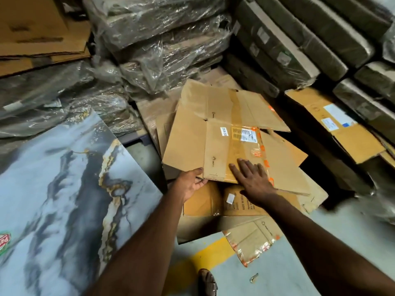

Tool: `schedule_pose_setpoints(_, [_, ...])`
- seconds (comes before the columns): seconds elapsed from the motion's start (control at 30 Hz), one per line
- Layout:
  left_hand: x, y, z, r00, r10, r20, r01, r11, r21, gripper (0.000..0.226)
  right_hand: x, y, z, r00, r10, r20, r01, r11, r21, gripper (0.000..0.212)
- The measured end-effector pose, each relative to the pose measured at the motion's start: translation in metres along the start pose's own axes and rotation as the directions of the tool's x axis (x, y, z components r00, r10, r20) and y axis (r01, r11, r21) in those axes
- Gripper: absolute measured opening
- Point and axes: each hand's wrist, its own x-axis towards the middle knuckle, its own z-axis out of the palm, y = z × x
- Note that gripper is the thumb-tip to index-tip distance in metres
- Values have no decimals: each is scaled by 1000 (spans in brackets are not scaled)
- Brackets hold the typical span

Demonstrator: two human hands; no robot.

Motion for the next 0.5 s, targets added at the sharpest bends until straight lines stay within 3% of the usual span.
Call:
schedule_pose_setpoints(0.1, [-5, -1, -4, 1000, -26, -3, 26, 995, -96, 14, 12, -15, -3, 1000, 9, 2, -9, 999, 38, 95])
schedule_pose_setpoints(0.23, [3, -8, -22, 980, -75, -183, 35, 977, -210, 17, 18, -16, 19, 999, 29, -34, -29, 1000, 9, 93])
schedule_pose_setpoints(0.4, [2, -27, -22, 960, -172, -219, 125, 968, -216, 36, 8, -15, 37, 995, 12, 96, -20, 997, 81, 88])
schedule_pose_setpoints(0.5, [2, -36, -23, 944, -256, -206, 240, 966, -99, 38, 3, -18, 43, 987, -17, 161, -12, 984, 175, 82])
